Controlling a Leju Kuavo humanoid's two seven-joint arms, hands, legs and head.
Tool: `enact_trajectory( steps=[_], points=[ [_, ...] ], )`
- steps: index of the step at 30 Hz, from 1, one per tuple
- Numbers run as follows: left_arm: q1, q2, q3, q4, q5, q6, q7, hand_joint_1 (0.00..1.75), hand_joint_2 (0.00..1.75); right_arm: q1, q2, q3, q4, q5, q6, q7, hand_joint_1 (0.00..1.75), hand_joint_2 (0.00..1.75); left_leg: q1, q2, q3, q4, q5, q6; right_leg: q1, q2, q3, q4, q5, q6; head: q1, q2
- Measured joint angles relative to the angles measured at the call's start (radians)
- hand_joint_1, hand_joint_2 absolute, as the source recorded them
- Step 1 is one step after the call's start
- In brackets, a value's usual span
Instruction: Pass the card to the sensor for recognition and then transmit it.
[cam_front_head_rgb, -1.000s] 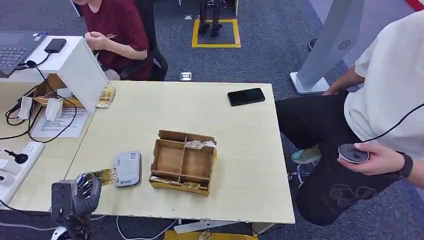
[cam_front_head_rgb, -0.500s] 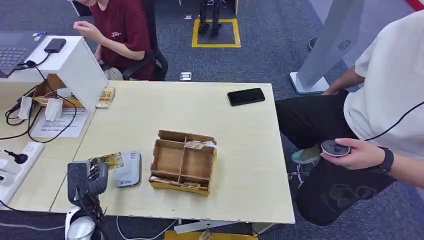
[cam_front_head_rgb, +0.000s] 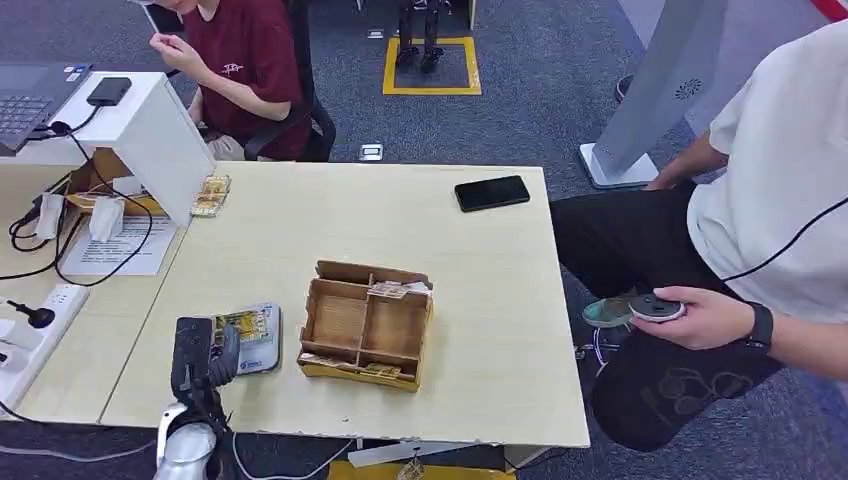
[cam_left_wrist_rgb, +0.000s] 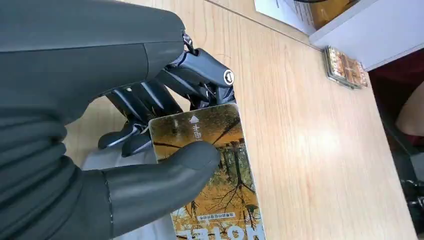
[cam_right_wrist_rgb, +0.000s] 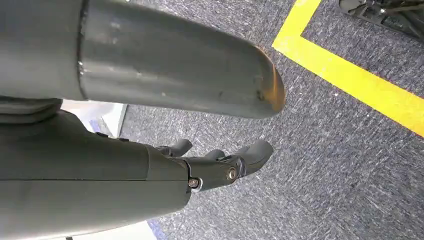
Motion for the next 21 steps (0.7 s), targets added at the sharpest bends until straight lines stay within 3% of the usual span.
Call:
enact_trajectory(
  steps=[5, 10, 21],
  points=[
    [-0.003, 0.000, -0.002, 0.021, -0.044, 0.001, 0.013, 1.75, 1.75, 0.000, 0.000, -0.001, 0.000, 0.005, 0.004, 0.001, 0.00, 0.00, 0.000, 0.000, 0.000, 0.000, 0.000, 0.000, 0.000, 0.000, 0.000, 0.000, 0.000, 0.000, 0.000, 0.000],
    [-0.012, 0.000, -0.006, 0.055, -0.166, 0.057, 0.027, 1.75, 1.75, 0.000, 0.001, -0.004, 0.000, 0.012, 0.005, -0.003, 0.00, 0.00, 0.000, 0.000, 0.000, 0.000, 0.000, 0.000, 0.000, 0.000, 0.000, 0.000, 0.000, 0.000, 0.000, 0.000],
    [-0.031, 0.000, -0.005, 0.108, -0.261, 0.090, 0.033, 1.75, 1.75, -0.003, 0.004, -0.020, 0.000, 0.026, 0.006, -0.004, 0.00, 0.00, 0.000, 0.000, 0.000, 0.000, 0.000, 0.000, 0.000, 0.000, 0.001, 0.000, 0.000, 0.000, 0.000, 0.000]
  ],
)
